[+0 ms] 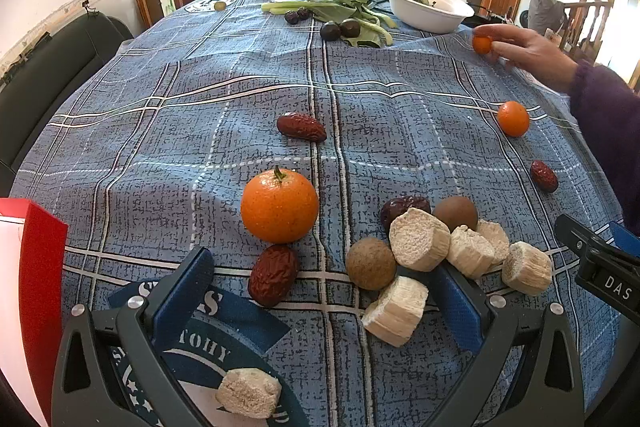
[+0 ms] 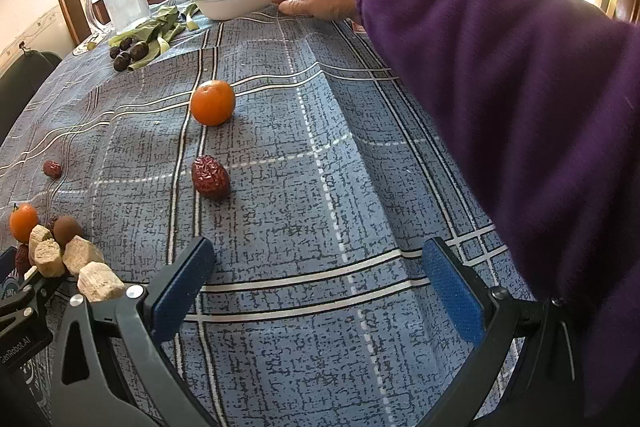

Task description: Organize fruits

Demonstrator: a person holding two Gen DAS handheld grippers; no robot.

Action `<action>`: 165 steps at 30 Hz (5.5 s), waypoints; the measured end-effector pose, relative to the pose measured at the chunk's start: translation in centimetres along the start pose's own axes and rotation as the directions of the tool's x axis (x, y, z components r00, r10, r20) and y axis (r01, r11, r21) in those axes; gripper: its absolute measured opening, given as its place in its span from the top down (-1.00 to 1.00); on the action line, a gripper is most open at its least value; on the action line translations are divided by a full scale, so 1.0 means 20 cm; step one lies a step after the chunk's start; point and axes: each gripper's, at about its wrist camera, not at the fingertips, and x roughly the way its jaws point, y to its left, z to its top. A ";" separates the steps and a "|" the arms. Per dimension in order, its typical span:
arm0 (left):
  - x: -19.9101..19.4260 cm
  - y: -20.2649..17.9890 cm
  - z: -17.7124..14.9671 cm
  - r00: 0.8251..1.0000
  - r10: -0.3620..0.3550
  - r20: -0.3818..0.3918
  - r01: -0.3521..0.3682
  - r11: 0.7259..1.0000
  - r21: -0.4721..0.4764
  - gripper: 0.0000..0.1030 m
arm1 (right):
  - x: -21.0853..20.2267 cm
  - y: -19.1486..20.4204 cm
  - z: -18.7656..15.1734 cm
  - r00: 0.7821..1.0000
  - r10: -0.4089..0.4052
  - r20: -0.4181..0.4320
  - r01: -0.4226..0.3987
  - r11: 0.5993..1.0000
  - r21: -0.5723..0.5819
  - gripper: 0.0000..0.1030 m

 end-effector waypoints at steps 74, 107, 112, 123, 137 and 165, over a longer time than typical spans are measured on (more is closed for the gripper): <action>-0.59 0.33 -0.30 0.984 0.139 0.107 -0.139 0.990 -0.011 -0.98 | -0.62 0.35 -0.36 0.928 0.340 0.152 -0.214 0.820 -0.531 -1.00; -0.15 -0.08 -0.04 0.986 -0.138 -0.096 0.155 0.967 0.200 0.67 | -0.19 0.25 -0.08 0.831 0.552 -0.071 -0.548 0.787 -0.285 0.41; -0.18 -0.05 -0.05 0.982 -0.177 -0.068 0.186 0.969 0.161 0.67 | -0.21 0.20 -0.05 0.825 0.565 -0.024 -0.552 0.795 -0.251 0.41; -0.82 0.38 -0.31 0.978 -0.105 0.182 0.101 0.994 0.031 0.67 | -0.29 0.17 -0.06 0.808 0.577 0.120 -0.527 0.798 -0.293 0.42; -0.78 1.05 -0.60 0.978 0.191 0.084 -0.167 0.957 -0.236 0.67 | -0.75 1.15 -0.44 0.664 0.739 -0.112 -0.659 0.508 -0.555 0.41; -0.84 0.98 -0.57 0.958 0.268 0.100 -0.240 0.944 -0.225 -0.52 | -0.93 1.30 -0.65 0.840 0.527 0.126 -0.273 0.613 -0.742 -0.47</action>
